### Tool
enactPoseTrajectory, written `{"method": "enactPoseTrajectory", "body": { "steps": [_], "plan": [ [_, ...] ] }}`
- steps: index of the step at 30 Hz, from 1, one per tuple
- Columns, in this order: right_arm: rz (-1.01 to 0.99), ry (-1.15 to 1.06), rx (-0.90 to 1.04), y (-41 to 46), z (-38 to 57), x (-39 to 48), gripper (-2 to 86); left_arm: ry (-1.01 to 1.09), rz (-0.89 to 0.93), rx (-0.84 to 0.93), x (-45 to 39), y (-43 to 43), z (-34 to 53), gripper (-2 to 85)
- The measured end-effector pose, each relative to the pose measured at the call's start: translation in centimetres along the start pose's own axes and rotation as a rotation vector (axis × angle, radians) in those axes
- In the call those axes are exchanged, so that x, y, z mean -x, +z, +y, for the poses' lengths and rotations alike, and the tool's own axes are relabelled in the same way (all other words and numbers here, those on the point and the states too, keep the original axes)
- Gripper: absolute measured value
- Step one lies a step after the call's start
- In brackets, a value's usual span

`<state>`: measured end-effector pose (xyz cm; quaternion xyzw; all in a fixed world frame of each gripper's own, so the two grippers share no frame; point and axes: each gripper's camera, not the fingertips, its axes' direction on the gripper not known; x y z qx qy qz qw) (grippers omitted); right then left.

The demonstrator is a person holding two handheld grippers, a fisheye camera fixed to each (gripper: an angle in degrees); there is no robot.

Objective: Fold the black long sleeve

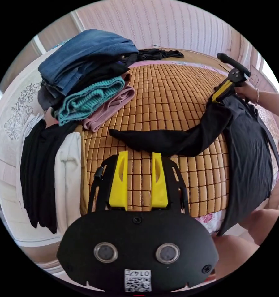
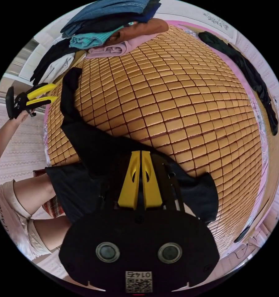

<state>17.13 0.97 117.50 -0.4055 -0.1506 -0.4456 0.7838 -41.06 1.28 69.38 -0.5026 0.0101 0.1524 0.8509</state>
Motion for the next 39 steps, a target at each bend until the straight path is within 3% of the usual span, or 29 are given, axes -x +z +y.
{"method": "enactPoseTrajectory", "body": {
  "steps": [4, 9, 11, 16, 17, 18, 22, 27, 32, 34, 36, 39],
  "plan": [
    [0.054, 0.185, -0.149, -1.5, 1.0, -3.8, -0.1, 0.244, -0.051, 0.025, -1.9, 1.6, -3.0, 9.9],
    [0.014, 0.295, -0.178, -0.4, 1.6, -7.2, -0.3, 0.268, -0.061, 0.103, -2.4, 2.9, -4.7, 1.0],
    [0.022, 0.292, -0.168, 0.4, 1.4, -7.5, -0.3, 0.234, 0.012, 0.14, -1.4, 2.1, -4.8, 0.0],
    [-0.002, 0.25, -0.185, 2.3, 0.8, -7.6, -0.3, 0.043, 0.454, 0.251, 3.1, -4.5, -1.6, -0.9],
    [-0.007, 0.243, -0.184, 2.6, 0.6, -7.5, -0.3, 0.02, 0.472, 0.257, 3.6, -5.0, -1.2, -0.9],
    [-0.007, 0.229, -0.177, 3.2, 0.1, -7.4, -0.3, -0.038, 0.44, 0.246, 4.7, -5.7, -0.5, -0.9],
    [0.057, 0.222, -0.15, 5.4, -1.8, -7.6, -0.3, -0.22, 0.02, 0.232, 8.6, -5.5, 0.8, -0.7],
    [0.042, 0.21, -0.093, 8.1, -3.4, -8.3, -0.2, -0.288, 0.228, 0.174, 7.9, -5.3, 2.3, 1.9],
    [0.07, 0.207, -0.091, 9.6, -4.1, -8.4, -0.2, -0.088, 0.319, 0.222, 1.0, -3.4, 2.2, 6.1],
    [0.057, 0.216, -0.092, 10.1, -4.2, -8.9, -0.3, 0.003, 0.265, 0.297, -1.7, -0.9, 2.5, 6.7],
    [0.049, 0.214, -0.086, 10.4, -4.3, -9.2, -0.3, -0.034, 0.233, 0.345, -1.8, 1.1, 3.1, 6.0],
    [0.061, 0.192, -0.072, 11.0, -4.7, -9.2, -0.3, -0.129, 0.358, 0.327, 0.7, 0.7, 3.5, 1.9]
  ]
}}
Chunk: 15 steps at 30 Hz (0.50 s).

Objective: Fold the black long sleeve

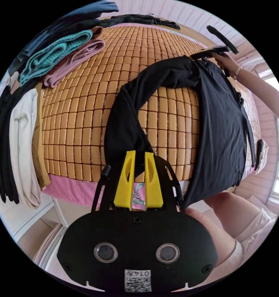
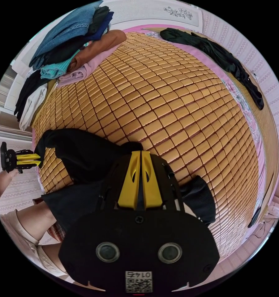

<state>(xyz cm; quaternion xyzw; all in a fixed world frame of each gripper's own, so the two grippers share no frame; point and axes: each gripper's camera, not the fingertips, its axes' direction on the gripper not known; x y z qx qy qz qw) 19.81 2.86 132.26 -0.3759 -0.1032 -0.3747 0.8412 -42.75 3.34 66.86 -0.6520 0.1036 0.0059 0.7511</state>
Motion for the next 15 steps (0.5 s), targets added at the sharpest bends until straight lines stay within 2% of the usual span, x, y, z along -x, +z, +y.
{"method": "enactPoseTrajectory", "body": {
  "steps": [5, 7, 12, 15],
  "plan": [
    [0.01, -0.01, -0.009, 0.9, 0.0, 0.0, -0.3, -0.218, 0.165, -0.217, 5.6, -5.8, 2.6, -0.8],
    [-0.004, 0.003, -0.019, 1.2, 0.2, -0.4, -0.3, -0.387, 0.041, -0.322, 9.0, -8.0, 4.1, -0.9],
    [-0.013, 0.022, -0.032, 1.9, 0.3, -0.6, -0.3, -0.518, -0.225, -0.362, 11.2, -9.5, 4.7, -0.3],
    [0.003, 0.008, -0.029, 2.3, 0.3, -0.3, -0.3, -0.451, -0.148, -0.346, 10.2, -8.6, 4.6, 2.9]
  ]
}}
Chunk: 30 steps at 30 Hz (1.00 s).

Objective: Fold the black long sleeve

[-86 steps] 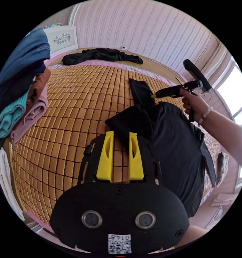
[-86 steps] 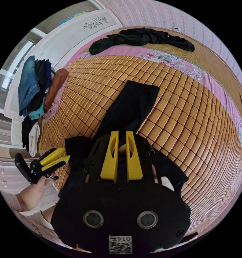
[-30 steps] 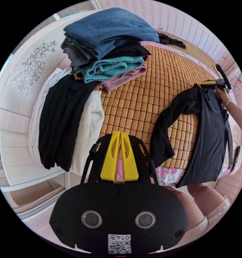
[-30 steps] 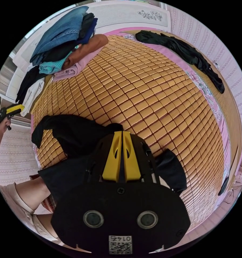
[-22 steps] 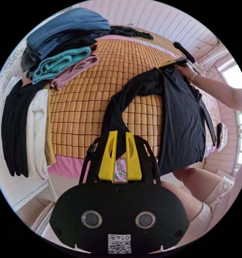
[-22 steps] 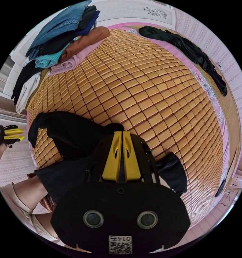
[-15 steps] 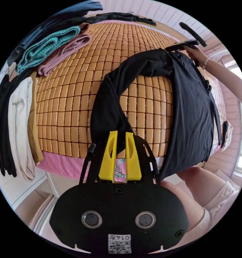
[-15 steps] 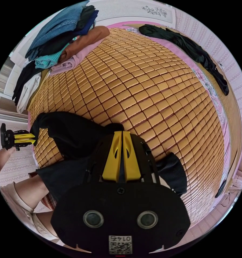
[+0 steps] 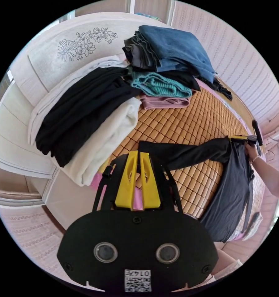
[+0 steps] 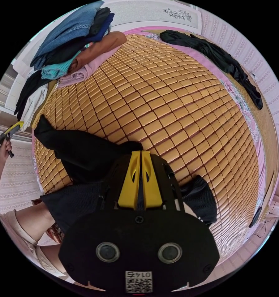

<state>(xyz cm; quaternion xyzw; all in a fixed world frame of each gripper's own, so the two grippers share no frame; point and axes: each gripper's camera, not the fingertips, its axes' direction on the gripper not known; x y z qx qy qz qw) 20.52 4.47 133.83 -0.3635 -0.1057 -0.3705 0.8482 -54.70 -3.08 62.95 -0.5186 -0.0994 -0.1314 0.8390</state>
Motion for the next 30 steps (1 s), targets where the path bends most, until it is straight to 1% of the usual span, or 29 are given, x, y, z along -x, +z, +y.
{"method": "enactPoseTrajectory", "body": {
  "steps": [3, 4, 6, 8, 9, 10, 11, 13, 17, 19, 21, 24, 26, 27, 30],
  "plan": [
    [0.002, 0.001, -0.002, 0.4, 0.1, 0.1, -0.3, 0.112, -0.047, 0.076, -2.0, 2.2, 0.4, 6.1],
    [-0.001, 0.005, -0.003, 0.5, 0.2, 0.1, -0.3, 0.173, -0.068, 0.081, -2.6, 3.2, 0.2, 6.5],
    [-0.001, 0.005, -0.003, 0.7, 0.2, 0.1, -0.3, 0.229, -0.097, 0.103, -3.1, 4.9, -0.3, 6.6],
    [-0.003, 0.007, -0.007, 0.8, 0.3, 0.1, -0.3, 0.24, -0.134, 0.224, -2.8, 7.4, -0.8, 5.1],
    [-0.01, 0.019, -0.011, 0.9, 0.5, 0.1, -0.3, 0.279, -0.064, 0.179, -2.6, 7.3, -0.8, 2.6],
    [-0.022, 0.038, -0.017, 1.0, 0.6, -0.1, -0.3, 0.277, -0.024, 0.201, -2.2, 7.6, -0.9, 0.9],
    [-0.029, 0.047, -0.02, 1.0, 0.7, -0.2, -0.3, 0.269, -0.016, 0.198, -2.1, 7.5, -1.1, 0.1],
    [-0.053, 0.066, -0.025, 1.2, 0.9, -0.4, -0.3, 0.281, -0.006, 0.284, -1.9, 7.6, -1.7, -0.6],
    [-0.075, 0.072, -0.026, 1.4, 1.2, -0.4, -0.2, 0.333, 0.051, 0.324, -2.0, 6.2, -1.4, -0.9],
    [-0.087, 0.089, -0.038, 1.5, 1.6, -0.4, -0.2, 0.289, 0.198, 0.374, -1.8, 3.4, -1.2, -1.0],
    [-0.094, 0.102, -0.052, 1.6, 1.9, -0.3, -0.2, 0.257, 0.249, 0.432, -1.7, 1.3, -1.2, -1.0],
    [-0.105, 0.121, -0.064, 1.7, 2.3, 0.0, -0.2, 0.227, 0.185, 0.398, -0.5, -0.6, -2.4, -1.0],
    [-0.107, 0.126, -0.063, 1.7, 2.5, 0.2, -0.2, 0.191, 0.127, 0.361, 1.0, 0.4, -3.5, -1.0],
    [-0.105, 0.127, -0.061, 1.7, 2.6, 0.4, -0.2, 0.138, 0.073, 0.322, 2.1, 1.5, -4.0, -1.0],
    [-0.097, 0.114, -0.045, 1.7, 2.7, 1.1, -0.2, 0.044, 0.107, 0.353, 4.0, 4.5, -3.8, -0.9]
  ]
}}
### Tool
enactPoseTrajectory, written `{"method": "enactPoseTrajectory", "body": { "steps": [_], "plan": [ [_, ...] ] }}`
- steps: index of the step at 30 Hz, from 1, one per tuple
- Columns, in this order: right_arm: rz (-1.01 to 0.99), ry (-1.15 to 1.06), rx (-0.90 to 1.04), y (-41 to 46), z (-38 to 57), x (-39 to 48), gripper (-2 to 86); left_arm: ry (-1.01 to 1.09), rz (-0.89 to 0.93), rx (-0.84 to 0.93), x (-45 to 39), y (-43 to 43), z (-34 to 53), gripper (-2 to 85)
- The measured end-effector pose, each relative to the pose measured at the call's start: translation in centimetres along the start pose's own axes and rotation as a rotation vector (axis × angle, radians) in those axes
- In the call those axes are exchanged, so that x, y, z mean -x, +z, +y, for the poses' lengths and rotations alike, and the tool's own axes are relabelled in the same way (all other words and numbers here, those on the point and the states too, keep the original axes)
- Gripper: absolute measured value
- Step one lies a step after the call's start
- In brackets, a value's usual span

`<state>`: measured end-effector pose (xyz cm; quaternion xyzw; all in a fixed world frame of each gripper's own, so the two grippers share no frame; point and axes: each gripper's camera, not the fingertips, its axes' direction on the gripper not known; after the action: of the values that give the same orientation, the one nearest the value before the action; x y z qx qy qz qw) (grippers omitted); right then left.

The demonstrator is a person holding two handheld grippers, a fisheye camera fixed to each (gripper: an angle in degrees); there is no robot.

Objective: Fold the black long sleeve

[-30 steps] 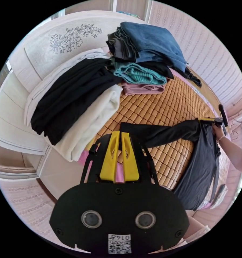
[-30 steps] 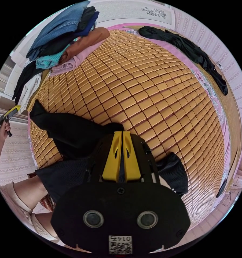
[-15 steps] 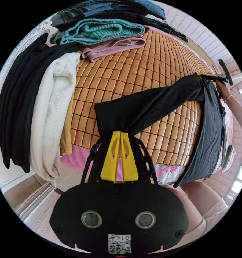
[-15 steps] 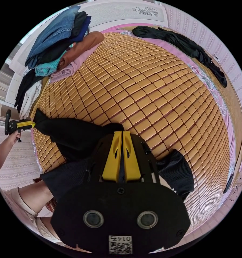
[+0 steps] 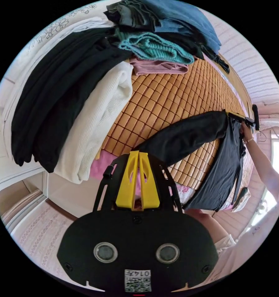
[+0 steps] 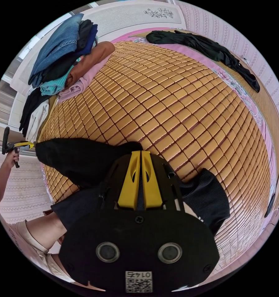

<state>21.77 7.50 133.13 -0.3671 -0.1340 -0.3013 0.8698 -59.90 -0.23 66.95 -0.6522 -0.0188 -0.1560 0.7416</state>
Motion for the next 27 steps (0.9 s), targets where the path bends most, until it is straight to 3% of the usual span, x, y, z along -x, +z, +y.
{"method": "enactPoseTrajectory", "body": {
  "steps": [6, 12, 17, 21, 27],
  "plan": [
    [0.025, -0.012, -0.027, -1.4, 0.2, 1.5, -0.2, -0.046, -0.01, -0.109, -0.2, 0.3, 1.6, 0.7],
    [0.035, 0.015, 0.031, -0.2, -0.2, 2.8, -0.4, -0.043, 0.016, 0.004, -1.3, 4.8, 2.4, 6.3],
    [0.04, 0.032, 0.038, -2.2, 0.8, 4.2, -0.5, 0.035, -0.02, -0.009, -2.1, 5.3, 2.6, 0.5],
    [0.148, 0.006, -0.064, -7.4, 4.1, 8.6, -0.5, 0.016, -0.051, -0.1, -0.9, 3.3, 3.7, -0.2],
    [-0.103, -0.104, -0.054, -7.7, 6.3, 19.3, 0.2, -0.052, 0.014, -0.073, 0.7, 4.5, 5.4, 5.3]
  ]
}}
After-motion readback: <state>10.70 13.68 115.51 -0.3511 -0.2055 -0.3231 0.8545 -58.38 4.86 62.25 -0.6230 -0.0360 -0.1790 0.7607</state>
